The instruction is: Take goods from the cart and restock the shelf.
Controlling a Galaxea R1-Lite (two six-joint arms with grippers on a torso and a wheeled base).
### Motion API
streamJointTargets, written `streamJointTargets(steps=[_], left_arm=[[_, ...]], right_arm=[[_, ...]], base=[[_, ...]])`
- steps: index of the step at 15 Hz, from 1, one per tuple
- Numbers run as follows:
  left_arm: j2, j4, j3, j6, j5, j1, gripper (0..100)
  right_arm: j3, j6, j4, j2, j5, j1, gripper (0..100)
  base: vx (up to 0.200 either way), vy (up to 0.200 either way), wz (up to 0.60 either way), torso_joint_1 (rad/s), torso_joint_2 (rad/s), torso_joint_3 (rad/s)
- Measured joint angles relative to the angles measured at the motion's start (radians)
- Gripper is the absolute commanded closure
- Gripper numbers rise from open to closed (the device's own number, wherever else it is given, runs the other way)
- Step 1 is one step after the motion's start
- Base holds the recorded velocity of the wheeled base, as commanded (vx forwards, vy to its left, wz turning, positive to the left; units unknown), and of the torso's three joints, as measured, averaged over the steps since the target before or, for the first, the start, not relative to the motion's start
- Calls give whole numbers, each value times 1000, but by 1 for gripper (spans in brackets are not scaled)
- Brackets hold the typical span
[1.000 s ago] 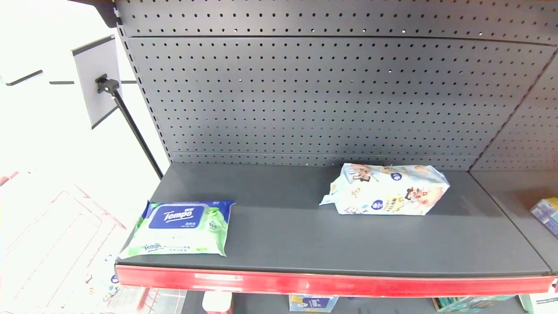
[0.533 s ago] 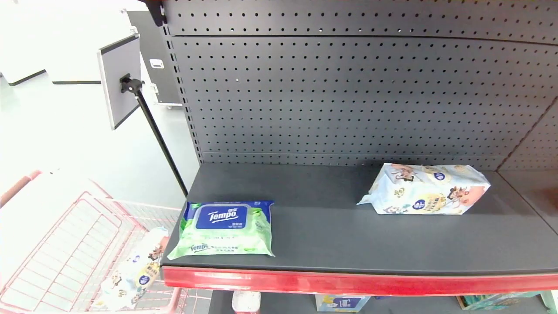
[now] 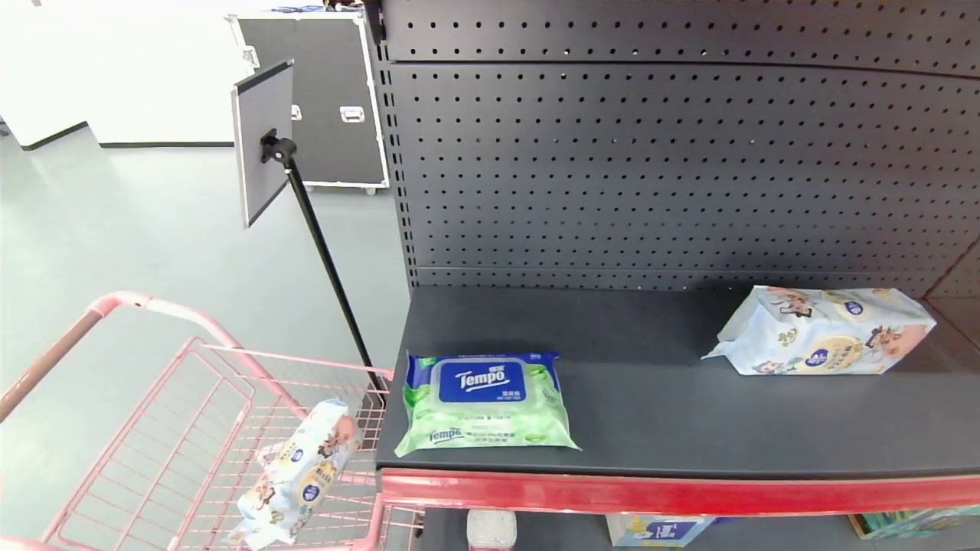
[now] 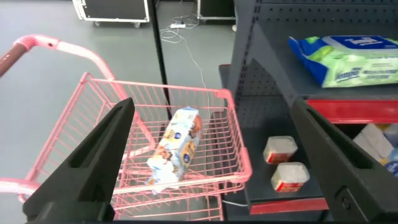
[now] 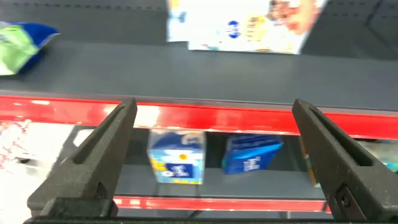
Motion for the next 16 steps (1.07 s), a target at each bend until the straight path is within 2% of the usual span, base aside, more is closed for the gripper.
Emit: streamJointTargets(steps=[12, 16], left_arm=[[0, 0, 0, -1, 0, 0, 0], [0, 0, 0, 0, 0, -1, 0]], right_arm=[[0, 0, 0, 0, 0, 0, 0], [0, 0, 0, 0, 0, 0, 0]], base=[[0, 200, 0, 1, 2, 2], [0, 0, 0, 0, 0, 0]])
